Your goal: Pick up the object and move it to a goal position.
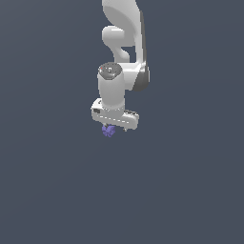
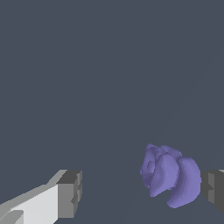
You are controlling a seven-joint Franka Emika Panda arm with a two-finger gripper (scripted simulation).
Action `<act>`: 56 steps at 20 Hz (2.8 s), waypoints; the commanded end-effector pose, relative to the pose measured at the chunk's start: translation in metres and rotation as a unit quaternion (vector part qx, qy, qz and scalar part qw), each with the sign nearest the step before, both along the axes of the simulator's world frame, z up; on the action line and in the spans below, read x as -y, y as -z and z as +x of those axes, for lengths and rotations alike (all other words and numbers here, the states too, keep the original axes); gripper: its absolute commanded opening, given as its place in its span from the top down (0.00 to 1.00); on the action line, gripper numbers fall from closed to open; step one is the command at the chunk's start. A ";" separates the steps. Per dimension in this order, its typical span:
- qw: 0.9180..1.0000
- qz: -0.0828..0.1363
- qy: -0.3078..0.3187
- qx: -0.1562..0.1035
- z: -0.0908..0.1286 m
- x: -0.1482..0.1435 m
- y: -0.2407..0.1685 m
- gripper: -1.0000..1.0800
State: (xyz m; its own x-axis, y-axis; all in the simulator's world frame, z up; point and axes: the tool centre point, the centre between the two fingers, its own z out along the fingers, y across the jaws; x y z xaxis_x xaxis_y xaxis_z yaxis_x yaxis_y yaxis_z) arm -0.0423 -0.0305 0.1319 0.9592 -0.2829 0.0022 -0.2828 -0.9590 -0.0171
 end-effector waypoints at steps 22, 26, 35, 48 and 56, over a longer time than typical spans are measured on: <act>0.991 -0.007 0.137 -0.005 -0.056 0.047 0.052 0.04; 0.990 -0.007 0.138 -0.005 -0.057 0.047 0.070 0.04; 0.990 -0.007 0.139 -0.005 -0.057 0.047 0.092 0.04; 0.990 -0.007 0.139 -0.004 -0.057 0.046 0.090 1.00; 0.990 -0.007 0.139 -0.004 -0.057 0.030 0.067 1.00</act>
